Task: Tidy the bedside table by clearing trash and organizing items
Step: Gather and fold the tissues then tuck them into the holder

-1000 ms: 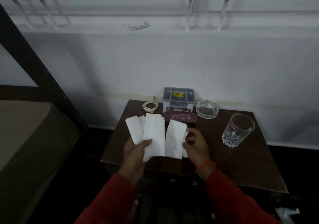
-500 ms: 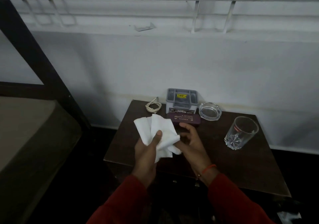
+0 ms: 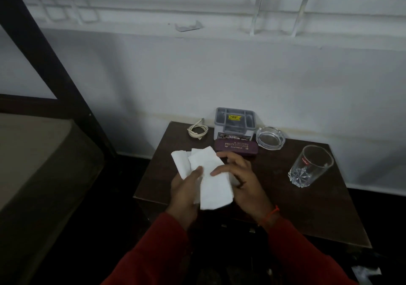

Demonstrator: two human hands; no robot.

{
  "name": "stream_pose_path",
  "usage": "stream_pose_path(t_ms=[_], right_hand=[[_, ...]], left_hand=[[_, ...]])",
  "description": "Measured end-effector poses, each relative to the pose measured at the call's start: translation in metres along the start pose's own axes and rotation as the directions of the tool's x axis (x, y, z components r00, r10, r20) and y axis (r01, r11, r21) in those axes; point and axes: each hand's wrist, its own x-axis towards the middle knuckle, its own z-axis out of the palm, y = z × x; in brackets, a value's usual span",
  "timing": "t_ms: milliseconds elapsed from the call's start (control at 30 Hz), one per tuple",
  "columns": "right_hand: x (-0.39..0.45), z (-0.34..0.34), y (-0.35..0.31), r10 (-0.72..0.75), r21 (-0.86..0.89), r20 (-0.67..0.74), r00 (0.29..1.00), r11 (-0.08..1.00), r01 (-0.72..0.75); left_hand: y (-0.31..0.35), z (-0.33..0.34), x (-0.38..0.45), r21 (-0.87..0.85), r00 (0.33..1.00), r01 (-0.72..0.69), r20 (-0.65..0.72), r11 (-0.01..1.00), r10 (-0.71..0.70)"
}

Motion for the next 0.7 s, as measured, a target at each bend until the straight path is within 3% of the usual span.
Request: stream_pose_path(t_ms=[67,133,167,233,300,467,700], right_hand=[[0.005,-0.001,-0.011,0.197,0.405,-0.1,0.975,0.903,-0.141],[0.01,0.0,-0.019,0.469,0.747,-0.091,0.878,0.616,-0.251],[0.011,0.0,-0.019,0.549,0.794,-0.086,0.832,0.542,-0.276],[0.011,0.001,-0.018,0.626,0.803,-0.082,0.776,0.502,-0.321],[0.012,-0.001,-0.019,0.643,0.812,-0.062,0.763,0.477,-0.336],[0.013,-0.008,-0.027,0.541,0.885,0.063,0.839,0.358,-0.297],[0.016,-0.015,-0.018,0.592,0.887,-0.03,0.806,0.388,-0.252]], left_hand=[[0.002,-0.001,0.002,0.046,0.998,-0.041,-0.044,0.998,0.043],[0.003,-0.002,0.001,0.049,0.997,-0.063,-0.05,0.997,0.065],[0.003,-0.001,0.0,0.047,0.997,-0.067,-0.044,0.997,0.069],[0.0,0.0,-0.002,0.064,0.996,-0.078,-0.028,0.995,0.08],[-0.003,0.002,-0.004,0.109,0.992,-0.118,-0.023,0.987,0.121],[-0.008,0.008,-0.006,0.13,0.983,-0.182,0.022,0.975,0.181],[-0.005,0.007,-0.005,-0.041,0.994,-0.106,-0.014,0.993,0.106]])
